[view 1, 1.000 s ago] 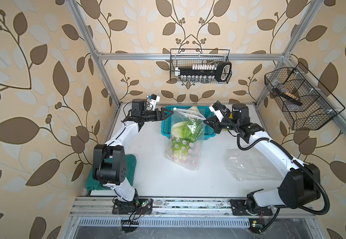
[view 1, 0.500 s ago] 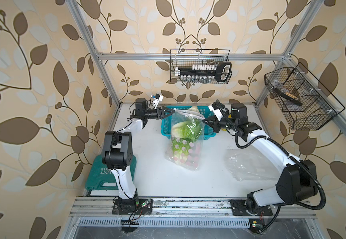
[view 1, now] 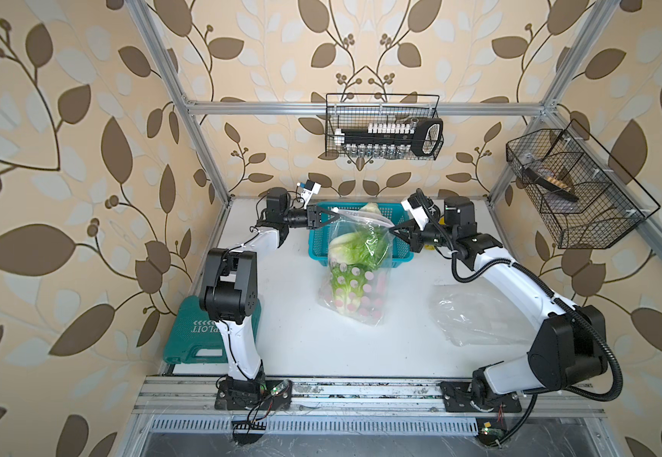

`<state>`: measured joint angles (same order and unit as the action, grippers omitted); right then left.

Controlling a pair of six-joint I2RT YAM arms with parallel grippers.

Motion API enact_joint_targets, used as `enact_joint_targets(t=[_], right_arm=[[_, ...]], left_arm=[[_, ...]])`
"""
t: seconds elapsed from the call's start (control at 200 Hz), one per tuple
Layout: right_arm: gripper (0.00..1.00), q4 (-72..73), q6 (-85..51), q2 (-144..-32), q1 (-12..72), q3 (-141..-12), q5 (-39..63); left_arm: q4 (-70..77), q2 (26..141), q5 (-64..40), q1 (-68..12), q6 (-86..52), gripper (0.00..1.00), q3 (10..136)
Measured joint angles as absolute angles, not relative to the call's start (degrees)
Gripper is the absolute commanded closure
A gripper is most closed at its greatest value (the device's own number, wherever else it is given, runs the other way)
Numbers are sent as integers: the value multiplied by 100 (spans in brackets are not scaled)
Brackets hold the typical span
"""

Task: Put the chinese cabbages into a zipper bag and zip it
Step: Zip the zipper on the zipper food storage bag.

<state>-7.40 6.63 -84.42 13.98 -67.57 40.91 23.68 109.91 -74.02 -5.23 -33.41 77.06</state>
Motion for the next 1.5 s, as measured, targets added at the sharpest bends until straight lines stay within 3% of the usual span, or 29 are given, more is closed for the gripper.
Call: enact_joint_targets(t=[0.155, 0.48, 0.69, 0.855, 1.22, 1.499], right_arm=[[100, -943, 405, -8329, 1278, -6820, 4075], [100, -1142, 56, -6906, 1225, -6333, 3782], [55, -1627, 69, -6486, 1210, -6427, 3385], [39, -2193, 32, -6504, 1321, -7282, 3304], [48, -3441, -73, -8506, 2995, -10062, 3601], [54, -4211, 3, -8917, 3299, -10307, 3774]], left_arm=[[1588, 10543, -7264, -523, -2812, 100, 7684], [462, 8018, -6908, -687, -1378, 100, 7118], [-1155, 7817, -6490, -1363, -80, 100, 7524], [-2171, 7797, -6224, -1732, 751, 100, 7760], [-3559, 7741, -5684, -2307, 1988, 100, 8385], [-3693, 7675, -5472, -2366, 2237, 100, 8385]])
